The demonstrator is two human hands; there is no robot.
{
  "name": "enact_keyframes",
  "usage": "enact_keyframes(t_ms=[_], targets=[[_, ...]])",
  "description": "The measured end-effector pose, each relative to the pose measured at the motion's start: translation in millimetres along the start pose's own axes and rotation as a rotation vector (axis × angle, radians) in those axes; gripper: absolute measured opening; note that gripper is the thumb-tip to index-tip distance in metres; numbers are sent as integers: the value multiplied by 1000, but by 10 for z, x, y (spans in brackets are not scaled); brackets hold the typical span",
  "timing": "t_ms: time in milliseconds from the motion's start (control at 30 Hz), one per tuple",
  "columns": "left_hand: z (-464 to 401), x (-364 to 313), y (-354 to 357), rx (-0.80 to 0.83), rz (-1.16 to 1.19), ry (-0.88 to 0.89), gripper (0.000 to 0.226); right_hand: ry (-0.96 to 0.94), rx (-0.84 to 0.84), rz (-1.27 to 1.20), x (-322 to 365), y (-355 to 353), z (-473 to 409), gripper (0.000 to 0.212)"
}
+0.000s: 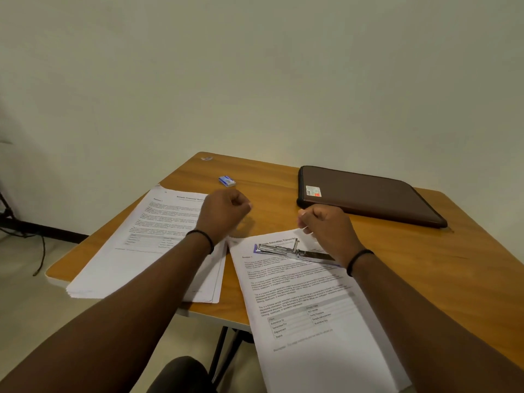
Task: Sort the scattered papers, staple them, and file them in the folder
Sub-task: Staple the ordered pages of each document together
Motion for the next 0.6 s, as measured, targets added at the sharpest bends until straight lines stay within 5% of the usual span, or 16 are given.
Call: enact_keyframes(t_ms=[300, 600], targets=[[-772, 250, 256, -172, -334, -18, 20, -10, 237, 6, 159, 348, -445, 22], [-1342, 640, 546, 125, -517, -135, 39, -9, 329, -14, -21, 716, -848, 19]])
Point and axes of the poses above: each hand's wrist, its own z-axis away from the middle knuckle, its own y-axis out of the palm, x = y × z, the point moved 2 cm from there along -z, towards the middle knuckle, and after that the axes turned 11 degrees about -x, right-handed, at the moved point
